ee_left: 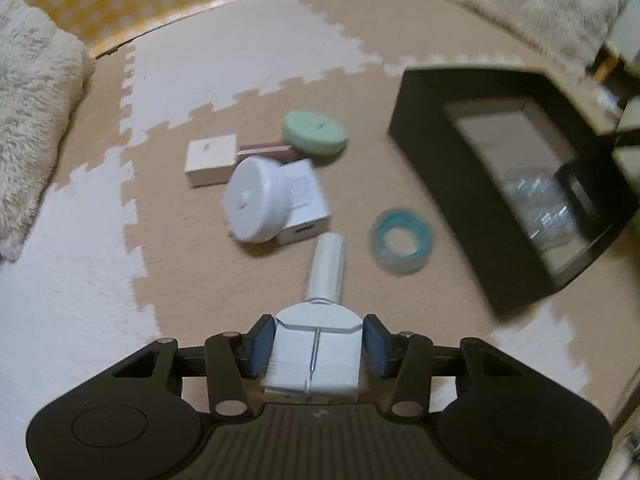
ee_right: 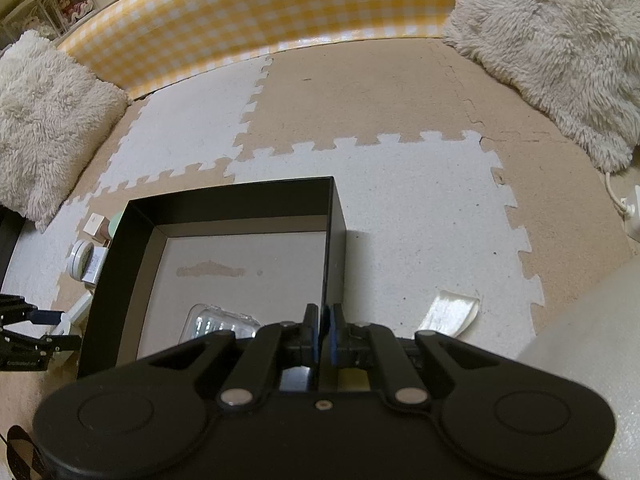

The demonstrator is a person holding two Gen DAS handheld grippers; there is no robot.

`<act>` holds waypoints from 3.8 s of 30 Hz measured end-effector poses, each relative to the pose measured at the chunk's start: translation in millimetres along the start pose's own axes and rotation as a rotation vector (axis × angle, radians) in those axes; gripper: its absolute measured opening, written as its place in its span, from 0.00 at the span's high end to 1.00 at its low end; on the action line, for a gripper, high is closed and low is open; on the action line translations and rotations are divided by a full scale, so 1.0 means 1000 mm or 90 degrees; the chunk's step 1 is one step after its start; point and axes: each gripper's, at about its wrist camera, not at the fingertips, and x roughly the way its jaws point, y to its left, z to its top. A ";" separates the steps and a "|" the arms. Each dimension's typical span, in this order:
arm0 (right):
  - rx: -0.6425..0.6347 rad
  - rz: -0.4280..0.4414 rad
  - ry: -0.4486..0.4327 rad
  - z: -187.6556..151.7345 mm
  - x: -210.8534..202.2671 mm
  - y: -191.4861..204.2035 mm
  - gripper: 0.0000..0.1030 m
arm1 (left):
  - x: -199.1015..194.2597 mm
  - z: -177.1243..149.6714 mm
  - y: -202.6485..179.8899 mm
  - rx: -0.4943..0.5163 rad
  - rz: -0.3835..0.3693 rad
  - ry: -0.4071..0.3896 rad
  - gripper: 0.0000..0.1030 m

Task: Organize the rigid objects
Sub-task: 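Carry the white tool into the black box and open the left gripper, then move the left gripper back over the white round tape measure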

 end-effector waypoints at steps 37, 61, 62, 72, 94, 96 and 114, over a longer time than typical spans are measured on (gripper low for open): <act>0.002 0.002 0.001 0.001 0.000 -0.001 0.94 | -0.029 0.018 -0.127 -0.238 0.037 -0.219 0.52; -0.001 0.000 0.005 0.001 0.000 -0.002 0.94 | -0.038 0.006 -0.139 -0.184 0.012 -0.144 0.12; -0.001 0.000 0.005 0.001 0.000 -0.002 0.94 | -0.039 0.006 -0.140 -0.183 0.012 -0.144 0.11; -0.007 -0.003 0.006 -0.001 0.001 0.000 0.94 | -0.046 0.005 -0.142 -0.170 0.015 -0.151 0.00; -0.033 -0.016 0.002 0.000 0.000 0.003 0.94 | -0.087 0.023 -0.078 -0.219 0.095 -0.266 0.00; -0.031 -0.014 0.001 0.000 0.000 0.003 0.94 | -0.089 0.024 -0.070 -0.215 0.104 -0.277 0.00; -0.053 -0.035 0.012 -0.003 0.003 0.011 0.94 | -0.051 0.034 0.009 -0.312 0.093 -0.236 0.06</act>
